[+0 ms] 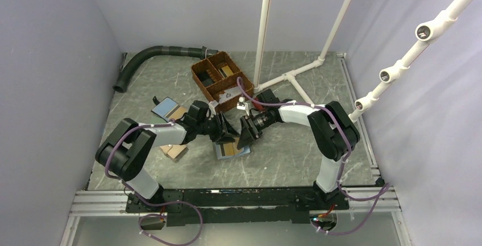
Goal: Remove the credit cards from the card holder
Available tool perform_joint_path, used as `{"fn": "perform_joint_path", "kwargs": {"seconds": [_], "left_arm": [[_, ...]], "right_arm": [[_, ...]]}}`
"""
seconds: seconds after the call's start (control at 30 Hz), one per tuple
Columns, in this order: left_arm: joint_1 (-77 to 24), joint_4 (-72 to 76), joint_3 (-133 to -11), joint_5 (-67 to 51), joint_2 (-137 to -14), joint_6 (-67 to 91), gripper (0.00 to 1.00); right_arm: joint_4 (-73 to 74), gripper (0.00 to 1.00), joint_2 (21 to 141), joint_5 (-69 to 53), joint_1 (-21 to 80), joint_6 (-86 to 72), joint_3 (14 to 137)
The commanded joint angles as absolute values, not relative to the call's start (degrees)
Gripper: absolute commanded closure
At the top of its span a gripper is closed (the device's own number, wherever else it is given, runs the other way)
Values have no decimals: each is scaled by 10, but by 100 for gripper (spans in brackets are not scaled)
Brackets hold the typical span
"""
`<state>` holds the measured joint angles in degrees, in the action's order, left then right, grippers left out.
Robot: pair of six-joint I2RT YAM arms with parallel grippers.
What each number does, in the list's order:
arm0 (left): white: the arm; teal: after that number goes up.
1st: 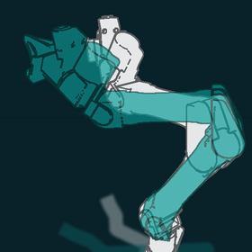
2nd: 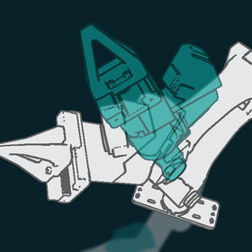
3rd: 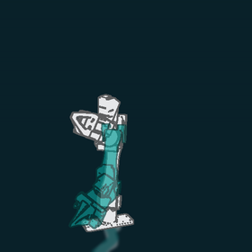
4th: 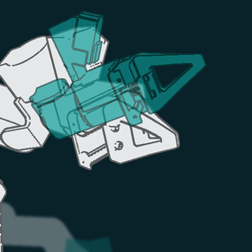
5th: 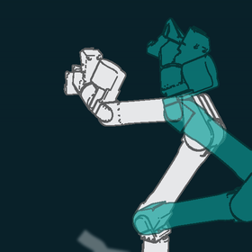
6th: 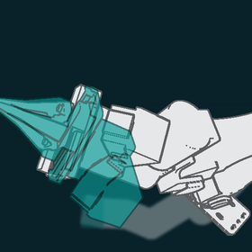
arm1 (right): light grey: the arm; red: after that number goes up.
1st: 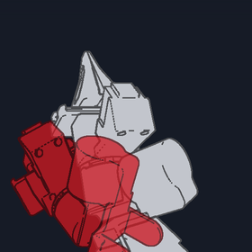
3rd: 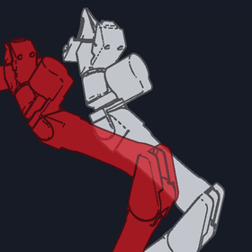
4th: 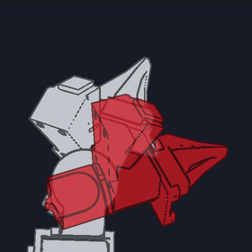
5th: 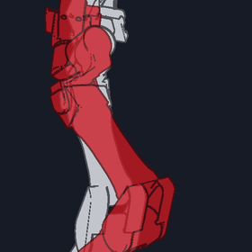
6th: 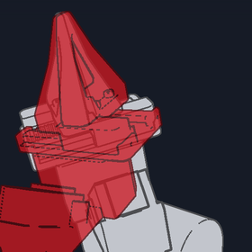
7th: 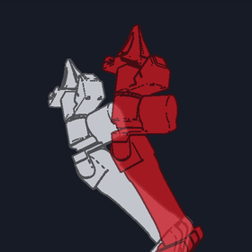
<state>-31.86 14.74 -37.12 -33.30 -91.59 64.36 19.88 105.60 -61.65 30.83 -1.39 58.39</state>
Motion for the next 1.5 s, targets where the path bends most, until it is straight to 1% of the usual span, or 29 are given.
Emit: {"fn": "perform_joint_path", "kwargs": {"seconds": [0.0,0.07,0.2,0.3,0.37,0.43,0.53,0.6,0.63,0.7,0.93,1.2,1.47], "left_arm": [[-321,168,-377,-319,-917,650,52],[-321,174,-378,-322,-919,651,53],[-321,177,-379,-323,-919,652,53],[-321,169,-377,-315,-911,651,52],[-321,156,-377,-307,-900,649,52],[-321,140,-376,-293,-886,646,52],[-320,114,-372,-271,-861,642,49],[-320,100,-366,-256,-837,641,46],[-320,98,-361,-250,-828,641,45],[-318,104,-350,-243,-810,646,43],[-316,207,-296,-264,-808,689,43],[-316,179,-303,-260,-810,679,42],[-315,223,-293,-275,-825,696,42]], "right_arm": [[198,38,1033,-676,311,16,592],[190,38,1038,-668,312,3,593],[184,38,1055,-615,315,-34,603],[183,43,1064,-557,316,-54,608],[182,49,1067,-525,316,-63,607],[178,57,1068,-510,315,-70,603],[172,77,1072,-513,316,-77,601],[170,98,1075,-516,314,-80,601],[167,100,1078,-520,312,-83,600],[158,100,1080,-543,305,-94,597],[104,100,1071,-655,280,-117,573],[95,100,1073,-665,272,-114,569],[23,100,1073,-756,265,-157,549]]}}
